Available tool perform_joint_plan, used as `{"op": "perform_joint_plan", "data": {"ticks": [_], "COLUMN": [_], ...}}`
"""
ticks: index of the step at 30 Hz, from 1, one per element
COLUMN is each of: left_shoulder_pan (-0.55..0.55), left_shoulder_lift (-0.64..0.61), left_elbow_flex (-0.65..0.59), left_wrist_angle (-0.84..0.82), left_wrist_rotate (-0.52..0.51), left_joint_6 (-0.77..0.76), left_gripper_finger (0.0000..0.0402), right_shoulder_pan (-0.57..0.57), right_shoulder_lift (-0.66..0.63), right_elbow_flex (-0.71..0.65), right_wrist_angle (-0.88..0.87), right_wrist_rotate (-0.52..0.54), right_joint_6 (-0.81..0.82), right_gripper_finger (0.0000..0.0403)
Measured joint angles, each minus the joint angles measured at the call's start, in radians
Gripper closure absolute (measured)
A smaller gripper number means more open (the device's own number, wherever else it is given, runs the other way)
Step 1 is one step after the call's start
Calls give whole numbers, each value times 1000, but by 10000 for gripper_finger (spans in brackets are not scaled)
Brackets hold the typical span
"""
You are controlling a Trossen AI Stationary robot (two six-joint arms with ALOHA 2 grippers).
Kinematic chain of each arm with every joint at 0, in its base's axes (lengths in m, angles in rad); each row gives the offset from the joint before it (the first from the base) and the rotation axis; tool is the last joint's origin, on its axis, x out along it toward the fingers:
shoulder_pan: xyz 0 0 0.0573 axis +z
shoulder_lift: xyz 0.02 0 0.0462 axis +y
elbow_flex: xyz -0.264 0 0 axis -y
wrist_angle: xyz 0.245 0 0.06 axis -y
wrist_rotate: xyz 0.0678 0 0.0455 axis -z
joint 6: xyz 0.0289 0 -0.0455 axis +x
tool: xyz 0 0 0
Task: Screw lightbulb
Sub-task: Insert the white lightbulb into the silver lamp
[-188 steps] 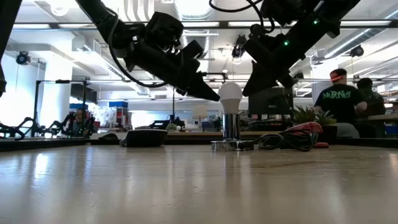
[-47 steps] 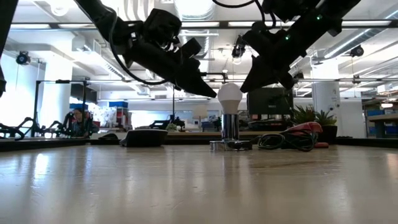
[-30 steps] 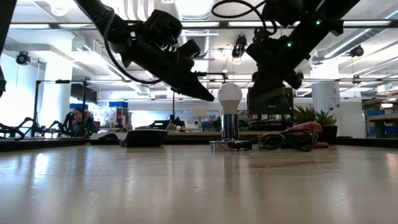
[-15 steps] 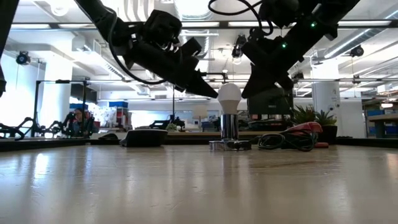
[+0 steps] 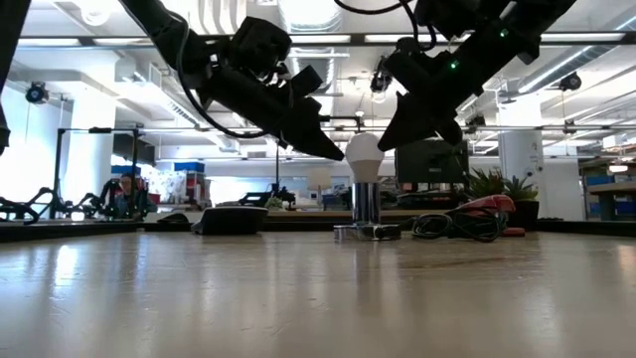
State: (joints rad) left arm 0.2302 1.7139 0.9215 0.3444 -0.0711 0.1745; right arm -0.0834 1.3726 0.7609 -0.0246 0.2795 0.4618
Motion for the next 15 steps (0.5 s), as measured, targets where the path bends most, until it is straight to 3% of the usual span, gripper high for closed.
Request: {"op": "perform_joint_plan", "data": {"ticks": [10, 15], "left_shoulder_pan": [0, 0], "left_shoulder_lift": [-15, -38], "left_elbow_flex": [0, 0], "left_wrist_angle": [-53, -131], "left_wrist_rotate": [-5, 69], "left_joint_6": [-3, -4], "left_gripper_finger": [401, 401], "right_shoulder_pan": [7, 4], "right_shoulder_lift": [-4, -4], "right_elbow_flex": [0, 0], "right_wrist_angle": [-105, -162], "right_wrist_rotate": [31, 66], "right_joint_6": [50, 51], "right_gripper_finger": [403, 403]}}
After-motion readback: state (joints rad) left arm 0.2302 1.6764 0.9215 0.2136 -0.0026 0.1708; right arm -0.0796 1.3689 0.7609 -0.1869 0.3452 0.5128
